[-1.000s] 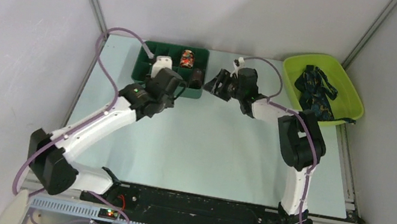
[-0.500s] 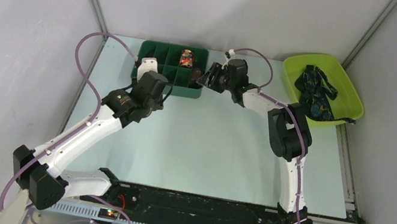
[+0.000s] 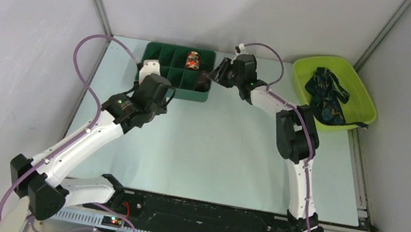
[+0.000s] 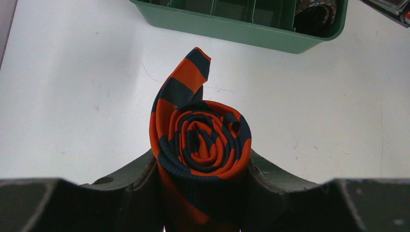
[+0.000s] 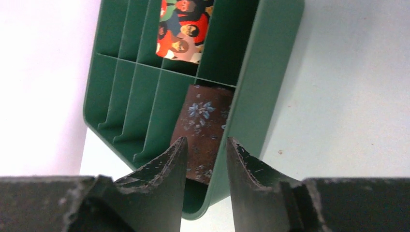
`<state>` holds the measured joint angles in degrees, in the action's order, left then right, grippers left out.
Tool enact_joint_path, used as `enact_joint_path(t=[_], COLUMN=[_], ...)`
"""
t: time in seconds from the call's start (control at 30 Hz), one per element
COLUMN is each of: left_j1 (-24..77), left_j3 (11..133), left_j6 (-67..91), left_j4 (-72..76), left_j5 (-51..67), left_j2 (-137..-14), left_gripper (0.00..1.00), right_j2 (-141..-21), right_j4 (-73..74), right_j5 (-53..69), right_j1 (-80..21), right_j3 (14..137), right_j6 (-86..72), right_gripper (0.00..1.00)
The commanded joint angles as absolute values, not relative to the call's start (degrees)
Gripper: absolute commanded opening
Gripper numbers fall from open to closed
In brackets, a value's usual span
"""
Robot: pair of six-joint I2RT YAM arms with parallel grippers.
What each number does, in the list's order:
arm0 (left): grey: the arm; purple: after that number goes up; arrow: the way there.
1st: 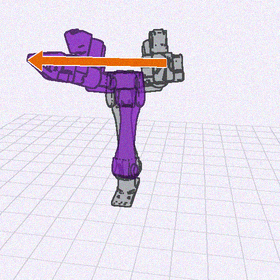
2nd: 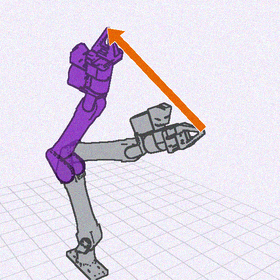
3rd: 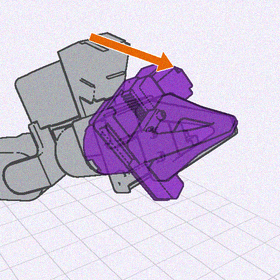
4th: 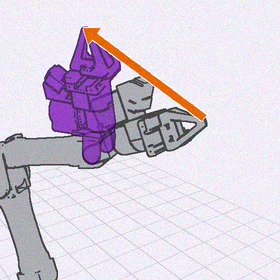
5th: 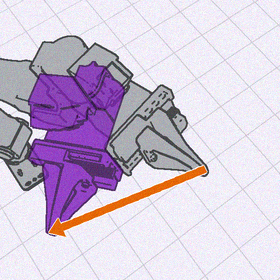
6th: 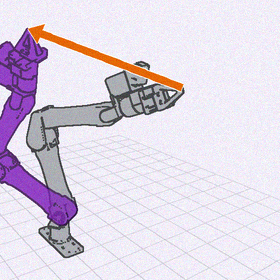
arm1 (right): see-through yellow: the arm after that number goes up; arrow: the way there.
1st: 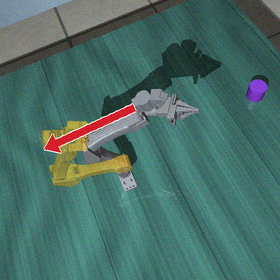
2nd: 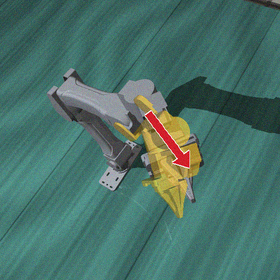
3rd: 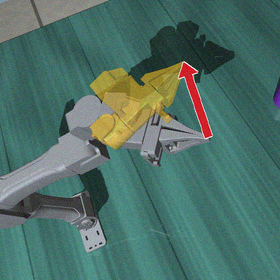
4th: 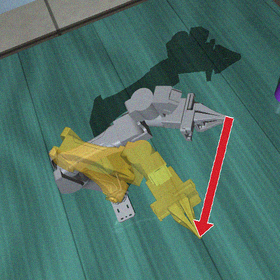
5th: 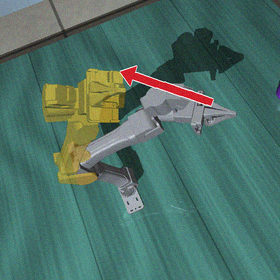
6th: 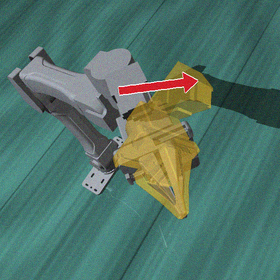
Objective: Roll the ties
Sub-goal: Move the storage box to the center of the board.
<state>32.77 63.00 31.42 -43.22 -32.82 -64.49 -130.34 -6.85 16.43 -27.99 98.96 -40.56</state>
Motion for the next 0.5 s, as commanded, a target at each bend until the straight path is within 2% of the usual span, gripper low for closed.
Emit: enact_joint_path(t=[0.0, 0.2, 0.47], left_j1=[32.2, 32.0, 31.9], left_j3=[63.0, 63.0, 62.8], left_j6=[31.5, 31.4, 31.4], left_j4=[-42.0, -41.8, -41.8], left_j5=[-33.4, -33.3, -33.2], left_j2=[-62.7, -62.5, -62.3], left_gripper=[0.0, 0.0, 0.0], right_j2=[-132.2, -134.5, -135.6], right_j4=[-4.9, -0.5, 6.7], right_j5=[14.2, 13.8, 9.8], right_j1=[-27.6, -27.9, -28.8], right_j3=[102.7, 106.5, 109.6], right_j6=[-40.4, -38.6, -35.8], right_gripper=[0.37, 0.36, 0.27])
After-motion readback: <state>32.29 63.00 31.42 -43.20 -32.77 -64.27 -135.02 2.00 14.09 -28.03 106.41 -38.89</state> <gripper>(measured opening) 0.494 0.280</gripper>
